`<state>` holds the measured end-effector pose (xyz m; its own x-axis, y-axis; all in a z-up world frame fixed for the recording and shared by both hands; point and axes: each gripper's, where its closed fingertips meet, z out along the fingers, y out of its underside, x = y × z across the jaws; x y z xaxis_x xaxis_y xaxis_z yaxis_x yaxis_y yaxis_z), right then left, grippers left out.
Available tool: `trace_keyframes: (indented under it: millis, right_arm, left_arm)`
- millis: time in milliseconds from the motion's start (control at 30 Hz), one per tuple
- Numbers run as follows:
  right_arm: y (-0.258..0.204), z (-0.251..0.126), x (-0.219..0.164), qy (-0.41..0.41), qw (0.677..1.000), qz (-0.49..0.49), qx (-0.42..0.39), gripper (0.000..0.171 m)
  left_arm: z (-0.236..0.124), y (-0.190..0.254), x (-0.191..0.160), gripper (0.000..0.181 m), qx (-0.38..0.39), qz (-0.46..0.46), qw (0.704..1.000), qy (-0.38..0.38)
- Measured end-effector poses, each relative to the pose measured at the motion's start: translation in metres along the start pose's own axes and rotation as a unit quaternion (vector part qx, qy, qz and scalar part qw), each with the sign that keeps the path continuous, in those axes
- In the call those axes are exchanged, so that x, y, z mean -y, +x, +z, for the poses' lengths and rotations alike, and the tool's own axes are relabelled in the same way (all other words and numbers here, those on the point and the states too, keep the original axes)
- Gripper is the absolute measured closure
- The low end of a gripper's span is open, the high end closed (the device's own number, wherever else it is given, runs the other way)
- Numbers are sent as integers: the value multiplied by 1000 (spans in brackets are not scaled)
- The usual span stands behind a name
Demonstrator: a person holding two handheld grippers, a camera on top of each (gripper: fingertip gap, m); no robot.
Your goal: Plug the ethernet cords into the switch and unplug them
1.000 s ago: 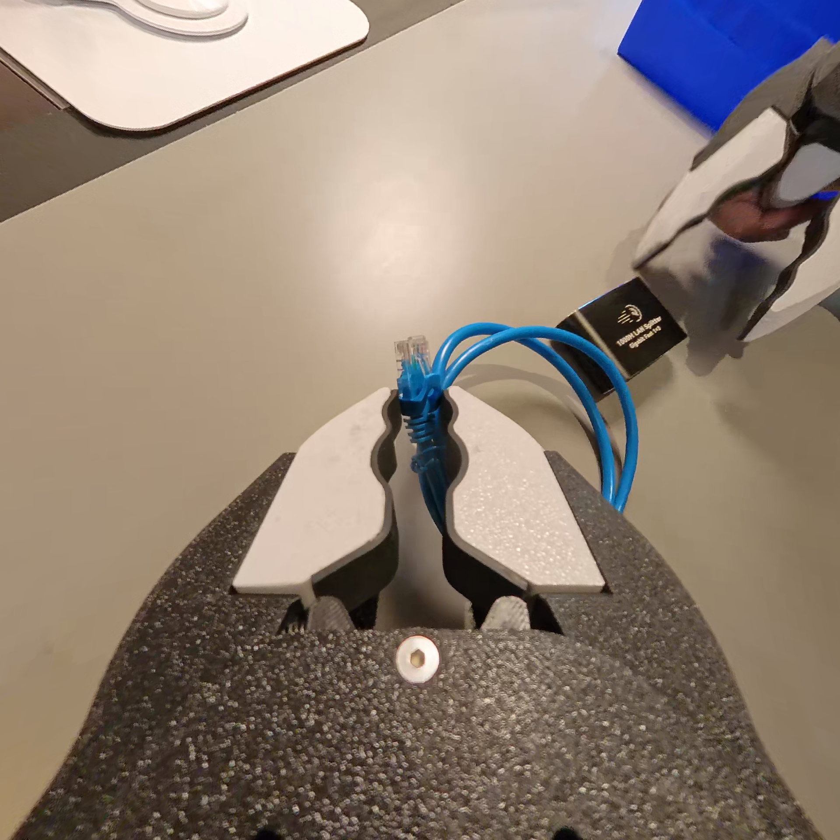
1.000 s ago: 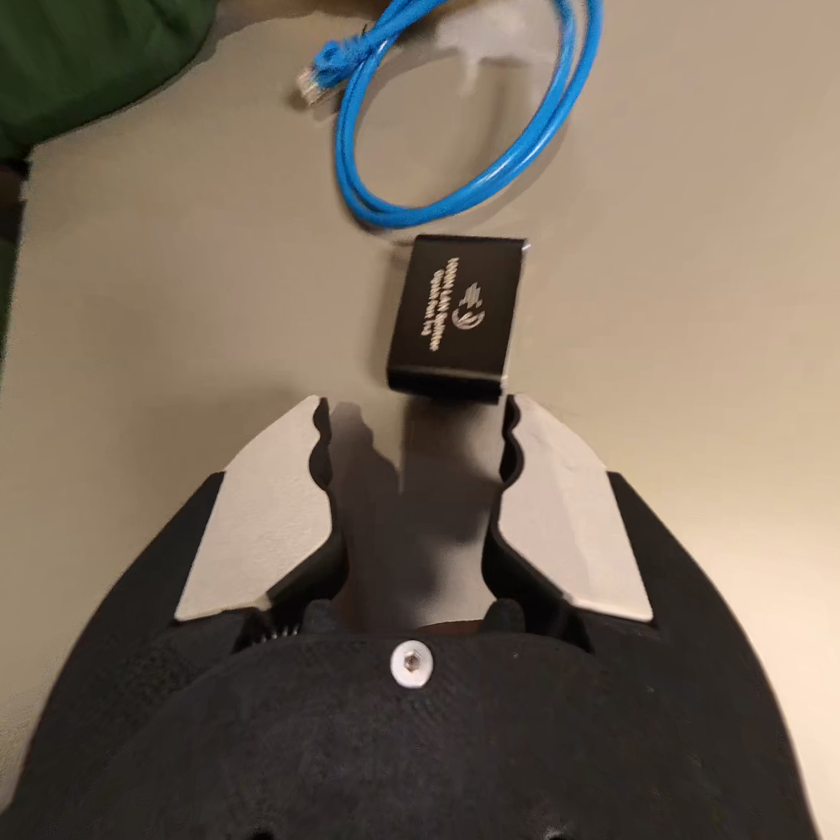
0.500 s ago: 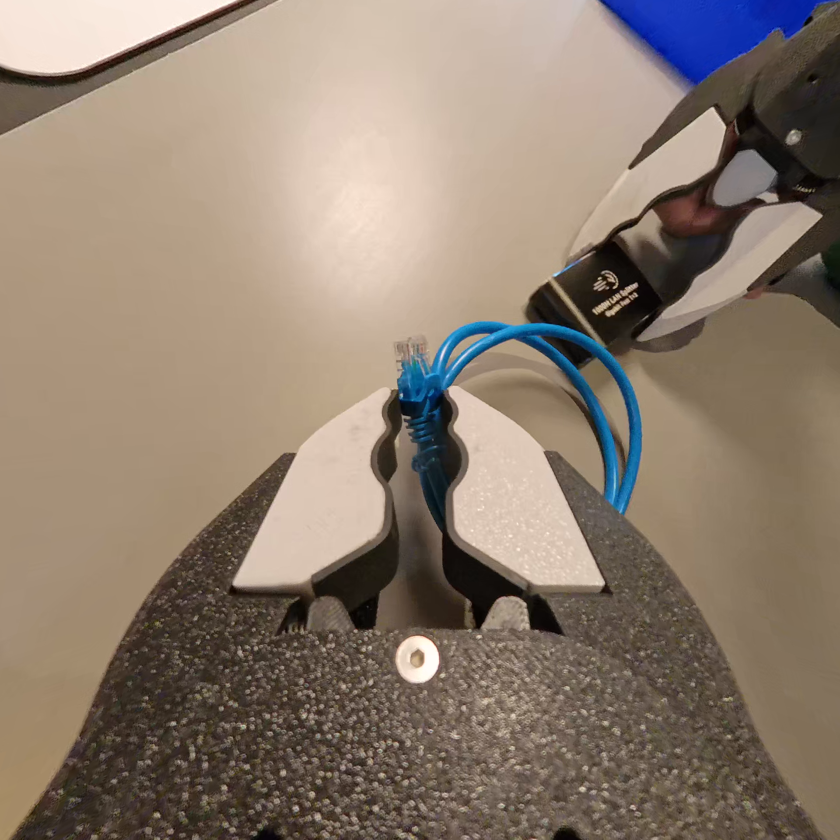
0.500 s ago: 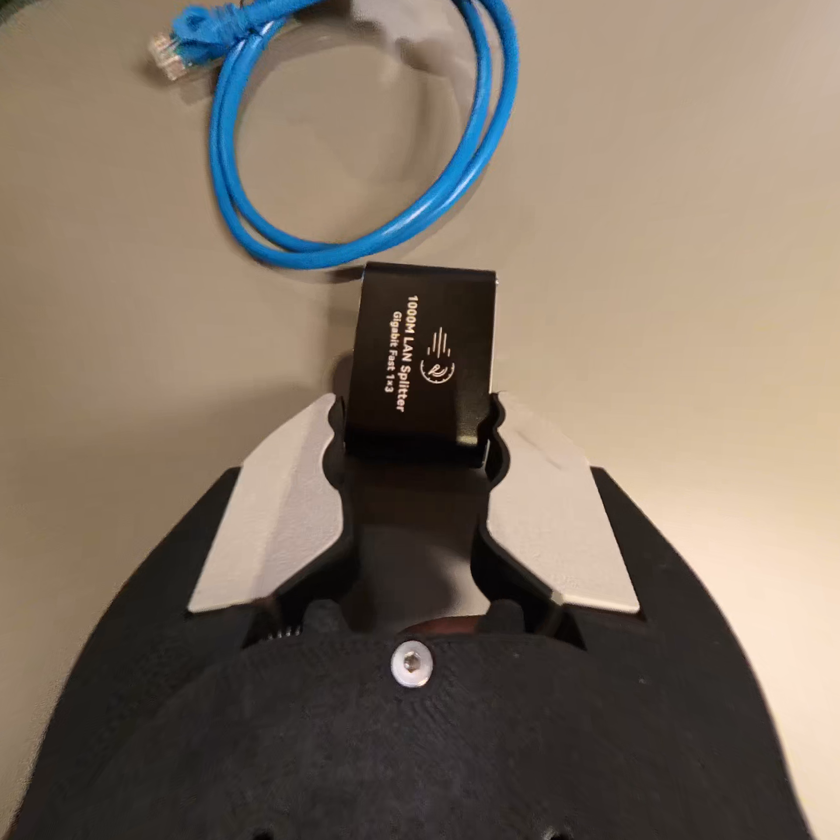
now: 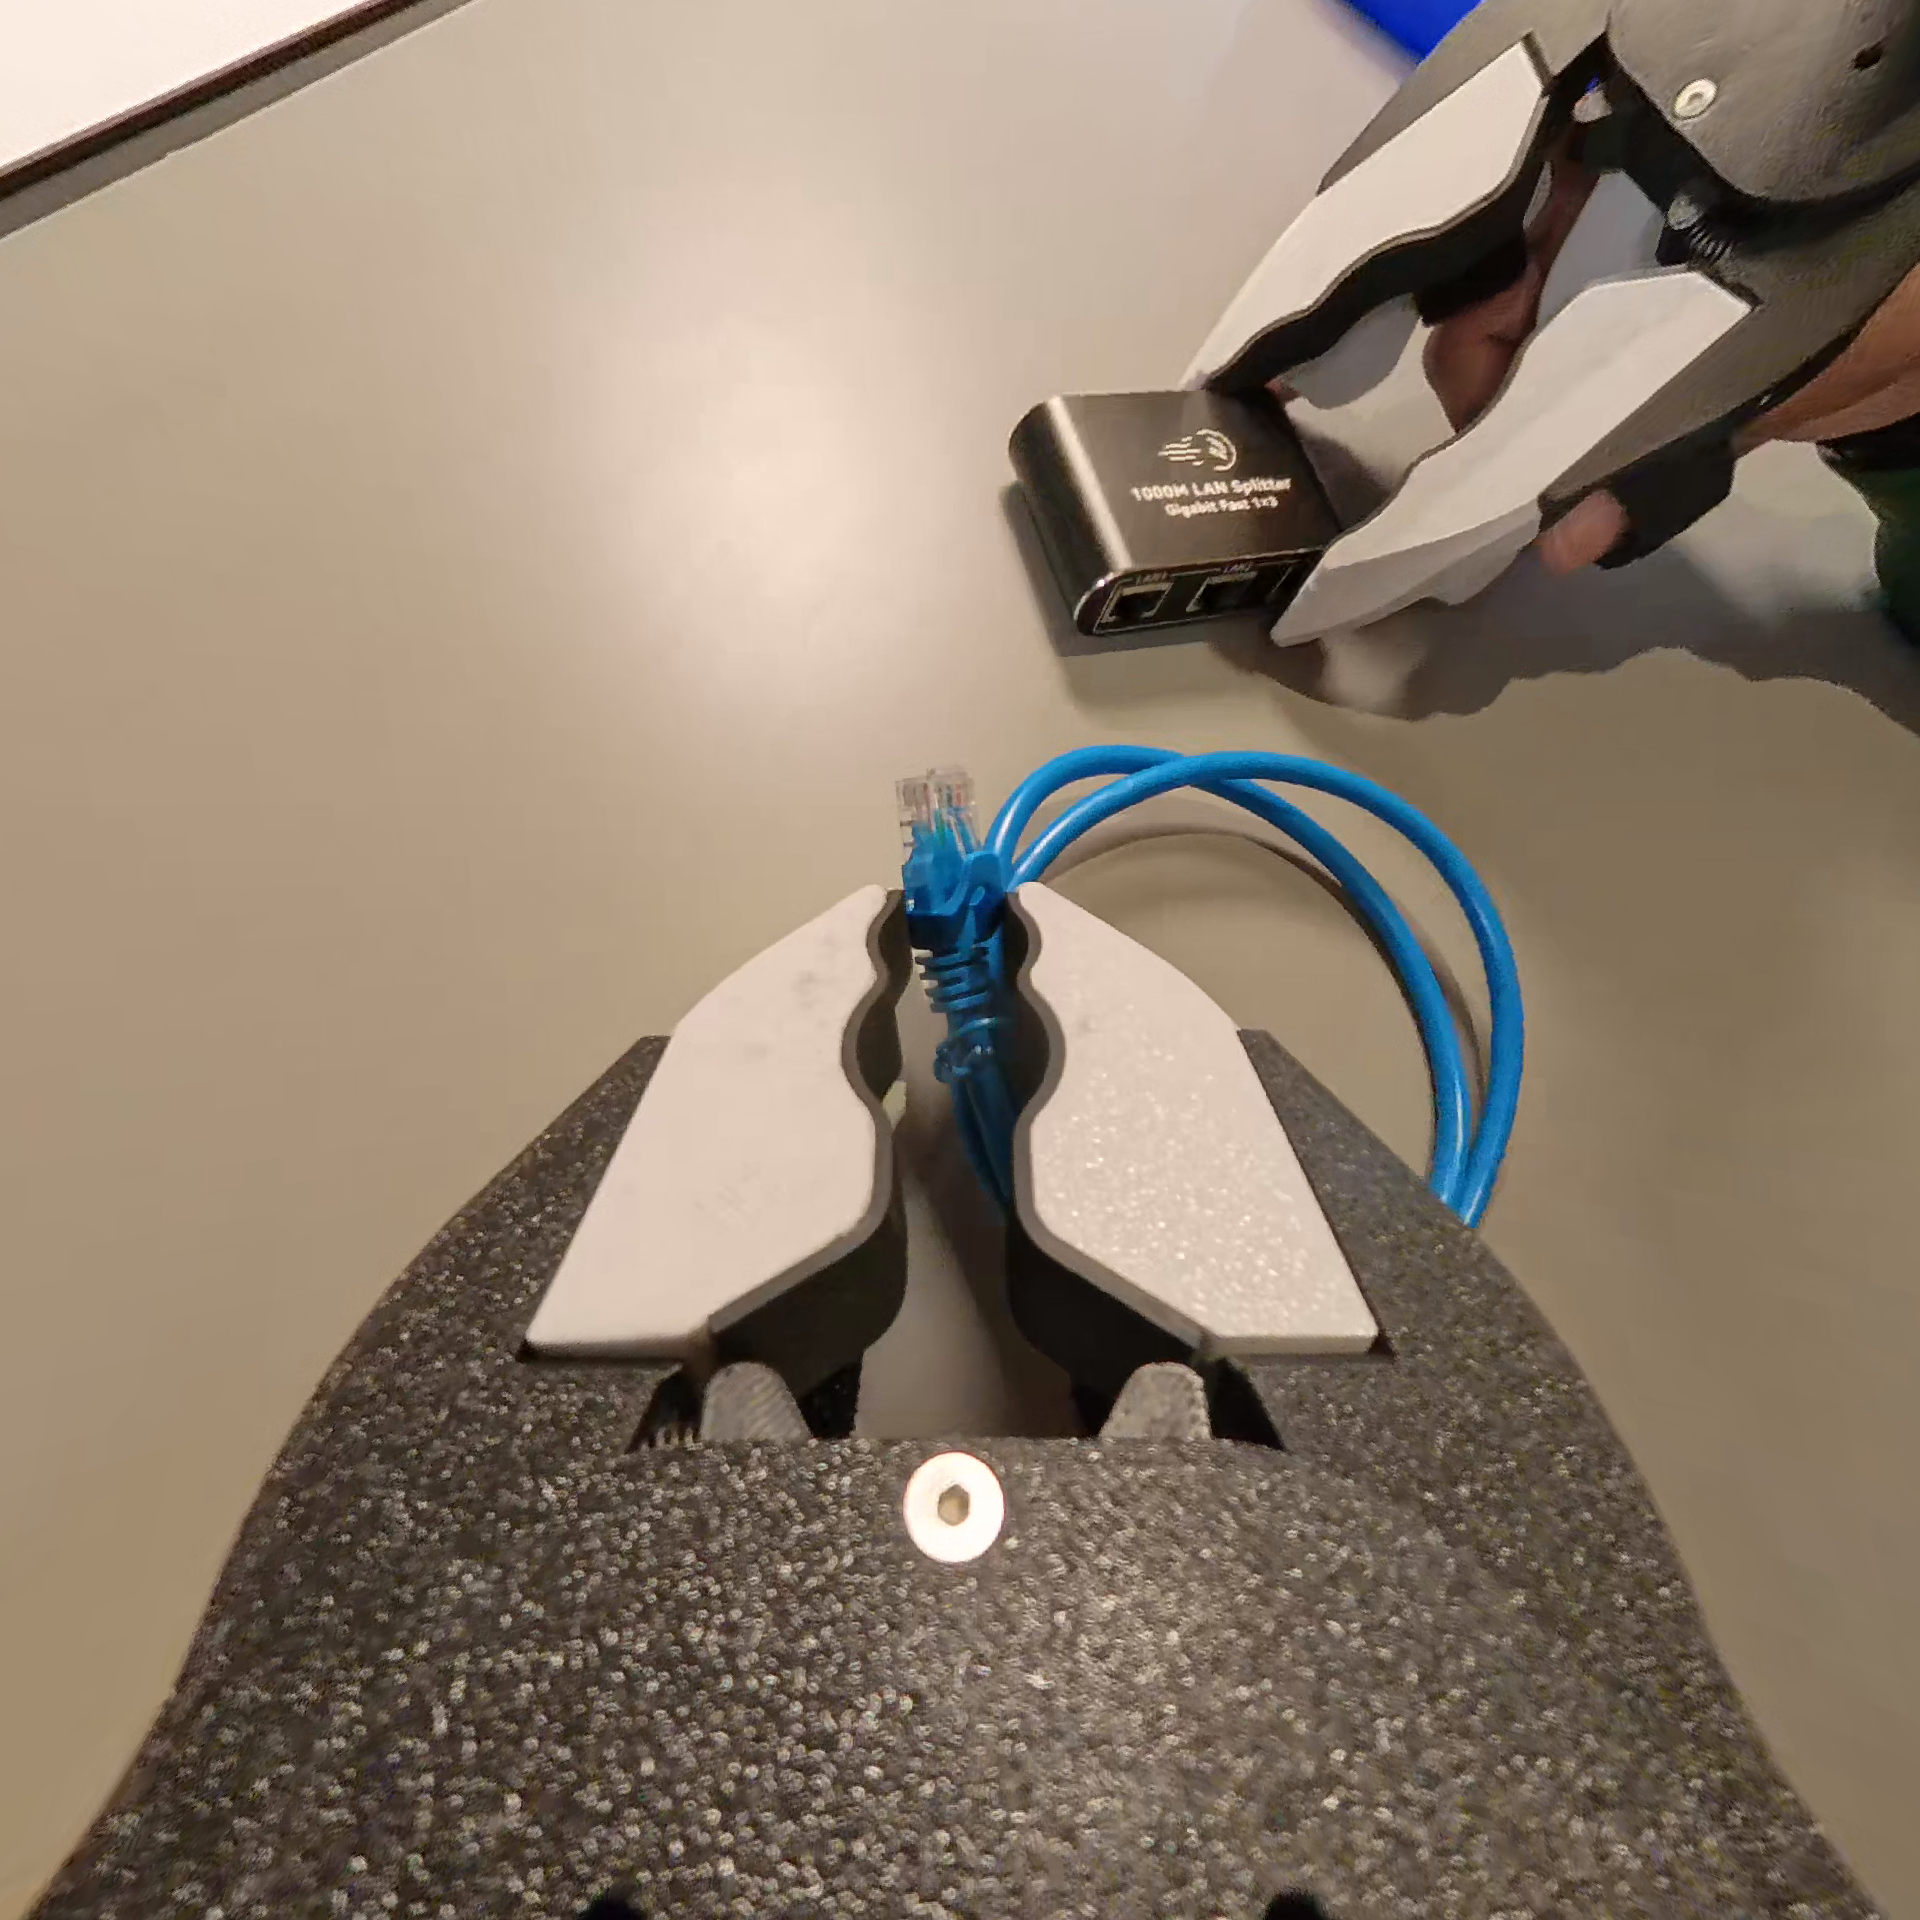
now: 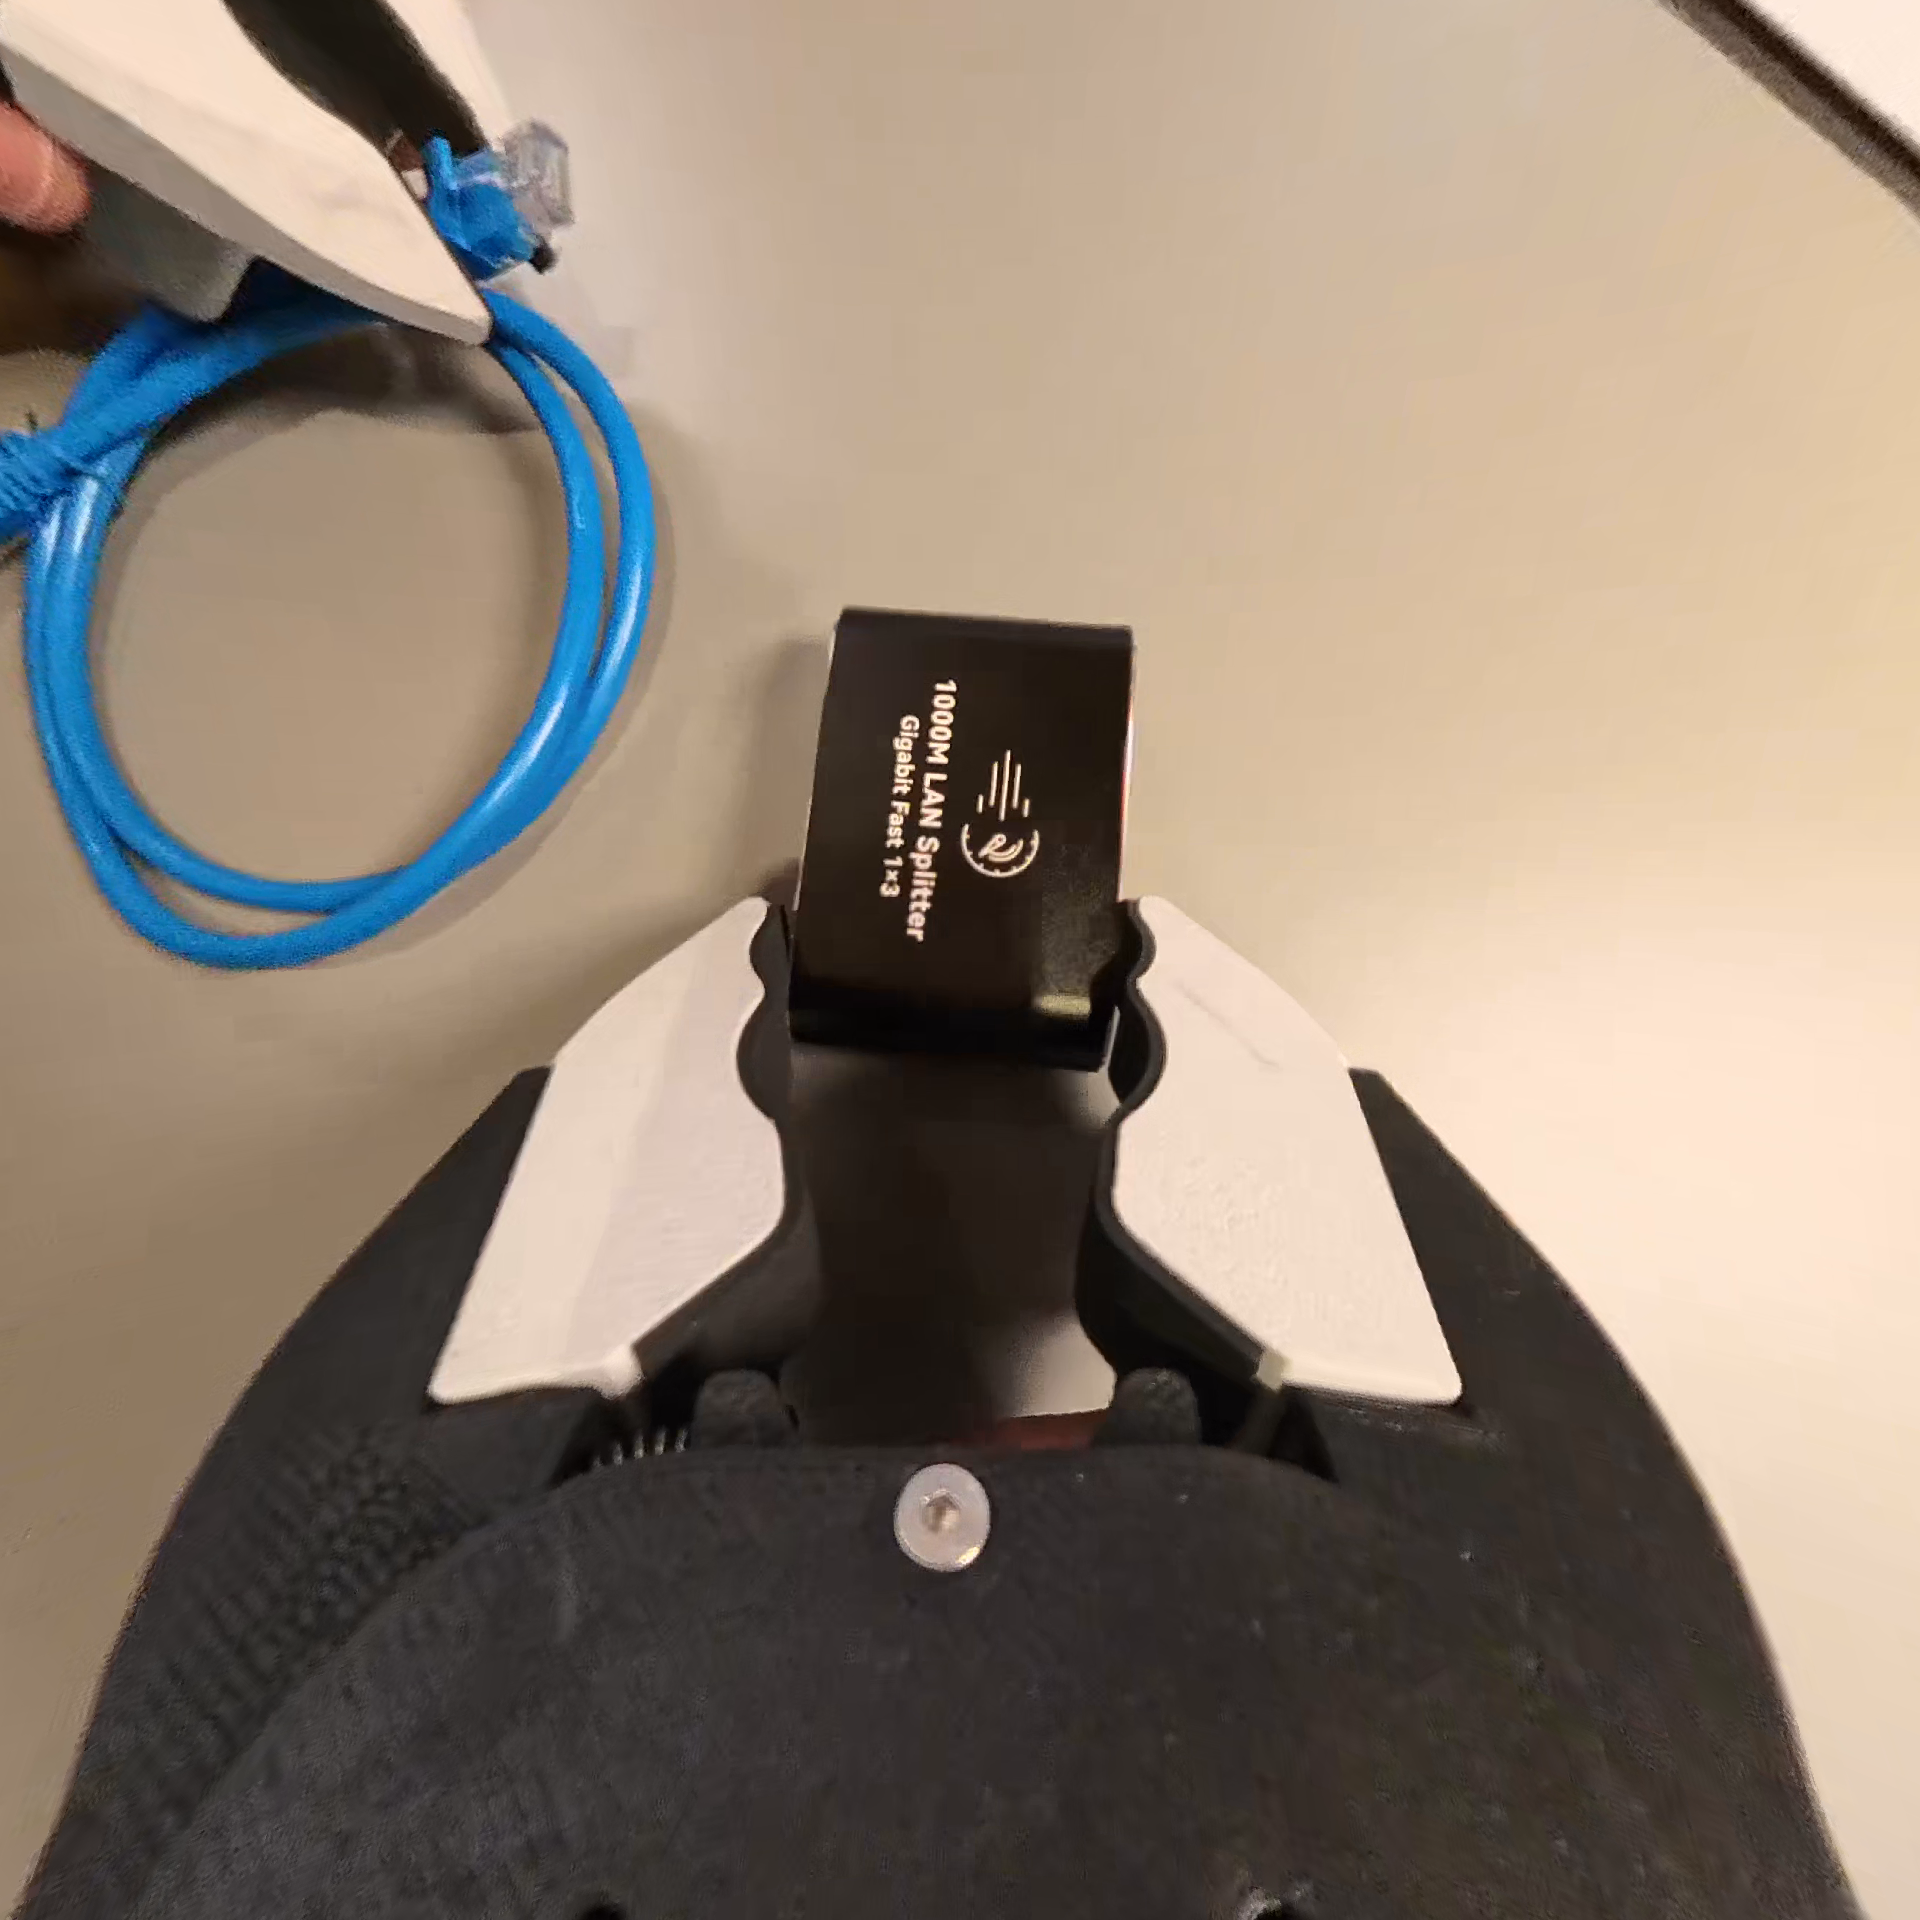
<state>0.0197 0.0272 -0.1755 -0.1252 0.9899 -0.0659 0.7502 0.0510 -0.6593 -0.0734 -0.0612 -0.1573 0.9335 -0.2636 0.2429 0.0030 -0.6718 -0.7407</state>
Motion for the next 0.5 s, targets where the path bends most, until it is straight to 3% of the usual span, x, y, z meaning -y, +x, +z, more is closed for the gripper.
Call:
trace_keyframes:
  millis: [200, 367, 500]
  right_arm:
    - [-6, -2, 3, 7, 1000, 23, 16, 110]
    - [-6, -1, 5, 20, 999, 22, 24, 101]
    - [-4, 3, 1, 6, 1000, 5, 2, 111]
  left_arm:
    - [10, 11, 2, 164, -6, 8, 1000, -4]
    - [15, 19, 3, 164, -15, 14, 1000, -7]
    - [16, 20, 4, 164, -13, 19, 1000, -7]
